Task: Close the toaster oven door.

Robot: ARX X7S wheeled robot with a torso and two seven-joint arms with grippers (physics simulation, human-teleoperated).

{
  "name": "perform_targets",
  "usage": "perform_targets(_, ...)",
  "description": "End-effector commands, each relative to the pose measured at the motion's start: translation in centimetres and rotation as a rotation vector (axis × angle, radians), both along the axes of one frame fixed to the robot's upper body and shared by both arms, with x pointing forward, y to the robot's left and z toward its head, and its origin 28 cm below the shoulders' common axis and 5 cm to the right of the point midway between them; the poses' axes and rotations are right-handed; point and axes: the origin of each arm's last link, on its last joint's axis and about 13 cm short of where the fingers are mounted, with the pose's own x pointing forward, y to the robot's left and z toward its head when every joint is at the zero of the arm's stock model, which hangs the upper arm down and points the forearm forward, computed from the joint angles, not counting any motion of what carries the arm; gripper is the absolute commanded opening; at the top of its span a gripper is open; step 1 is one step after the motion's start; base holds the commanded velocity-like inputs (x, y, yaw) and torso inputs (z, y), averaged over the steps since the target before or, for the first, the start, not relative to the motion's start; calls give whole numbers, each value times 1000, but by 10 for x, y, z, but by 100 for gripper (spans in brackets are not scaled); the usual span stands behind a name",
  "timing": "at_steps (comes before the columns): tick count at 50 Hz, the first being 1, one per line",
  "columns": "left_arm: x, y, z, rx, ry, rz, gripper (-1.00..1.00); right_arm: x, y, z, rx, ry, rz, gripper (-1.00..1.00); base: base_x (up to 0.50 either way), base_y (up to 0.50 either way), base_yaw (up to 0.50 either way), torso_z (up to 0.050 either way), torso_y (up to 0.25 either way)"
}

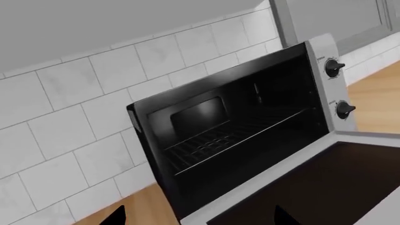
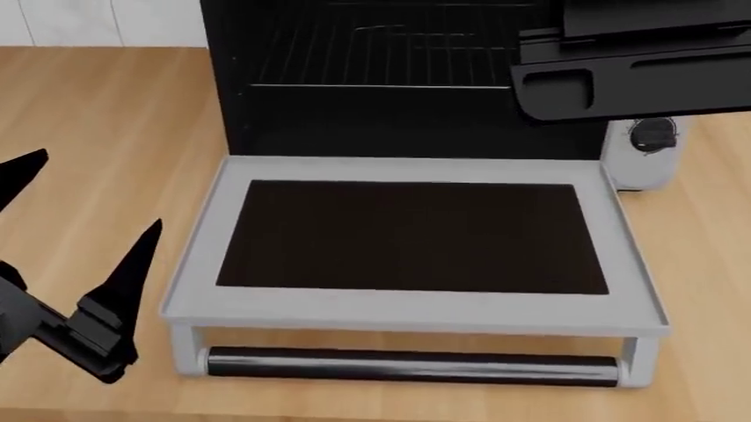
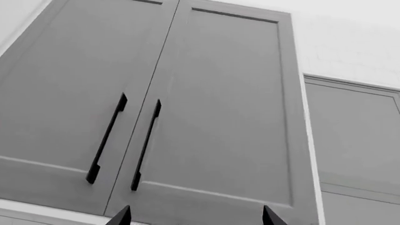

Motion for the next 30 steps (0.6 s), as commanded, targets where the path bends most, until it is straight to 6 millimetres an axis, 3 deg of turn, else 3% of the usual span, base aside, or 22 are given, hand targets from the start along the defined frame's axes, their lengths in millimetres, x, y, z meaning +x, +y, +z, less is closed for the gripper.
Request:
perform_targets(1,0,1,2,-4,-6,4,100,-1,0,0,-1,0,0,100,277,0,0,0,0)
perform_targets(30,0,-1,1,-3,-4,-3,100,-2,-1,-2,4,4,5,100,279,0,0,0,1)
